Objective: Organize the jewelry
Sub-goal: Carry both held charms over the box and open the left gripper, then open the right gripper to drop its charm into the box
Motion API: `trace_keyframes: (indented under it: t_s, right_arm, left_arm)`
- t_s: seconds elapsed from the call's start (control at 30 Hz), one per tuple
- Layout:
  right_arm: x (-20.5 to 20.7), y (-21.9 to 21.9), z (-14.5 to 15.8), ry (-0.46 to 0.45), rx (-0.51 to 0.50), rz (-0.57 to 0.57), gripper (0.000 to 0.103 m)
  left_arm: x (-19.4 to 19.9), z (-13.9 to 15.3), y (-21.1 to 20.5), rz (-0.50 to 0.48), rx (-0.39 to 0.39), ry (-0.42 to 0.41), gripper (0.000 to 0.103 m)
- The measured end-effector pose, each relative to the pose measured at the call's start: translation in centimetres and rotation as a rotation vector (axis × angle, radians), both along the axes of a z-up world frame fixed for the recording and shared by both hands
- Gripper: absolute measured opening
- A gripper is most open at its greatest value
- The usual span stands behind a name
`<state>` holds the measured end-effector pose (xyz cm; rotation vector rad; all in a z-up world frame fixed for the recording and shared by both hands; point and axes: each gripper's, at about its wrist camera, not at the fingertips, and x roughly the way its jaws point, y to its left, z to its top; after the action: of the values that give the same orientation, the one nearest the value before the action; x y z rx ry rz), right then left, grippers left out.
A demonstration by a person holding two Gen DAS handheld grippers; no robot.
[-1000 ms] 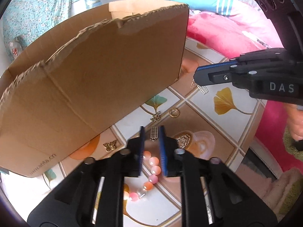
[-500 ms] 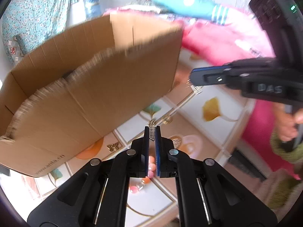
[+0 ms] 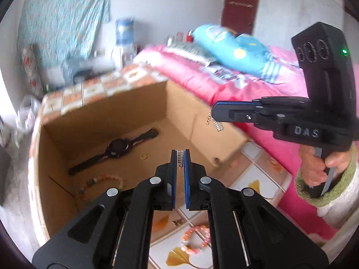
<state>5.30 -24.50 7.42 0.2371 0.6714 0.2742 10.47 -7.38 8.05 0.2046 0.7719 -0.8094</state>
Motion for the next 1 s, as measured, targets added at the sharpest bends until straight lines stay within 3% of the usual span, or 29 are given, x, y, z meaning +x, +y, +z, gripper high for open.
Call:
trace_keyframes:
  t_s: [0.23, 0.4, 0.43, 0.5, 0.9, 1.0]
  right_arm:
    - [6.4, -1.2, -3.4, 0.215, 0.045, 0.025, 0.003]
    - [7.2, -1.3, -3.2, 0.215, 0.001, 0.015, 0.004]
    - [7.3, -1.6, -3.1, 0.211, 0.005, 0.01, 0.004]
    - [7.6, -2.0, -2.8, 0.205, 0.013, 0.002, 0.004]
    - [5.2, -4.0, -0.3, 0.133, 0.079, -0.045, 0.004]
    - [3.2, -4.3, 0.7, 0.091, 0.098, -0.066, 0.017]
  left_arm:
    - [6.1, -4.2, 0.0, 0.066, 0.047, 0.177, 0.005]
    - [8.2, -6.0, 0.3, 0.1, 0.012, 0.291, 0.009]
    - [8.5, -6.0, 0.4, 0.108, 0.008, 0.296, 0.016]
    - [8.8, -6.0, 0.4, 0.112, -0.006, 0.301, 0.021]
    - [7.7, -3.3, 2.0, 0.153, -0.076, 0.214, 0.024]
    - [6.2, -2.0, 3.0, 0.149, -0.111, 0.164, 0.027]
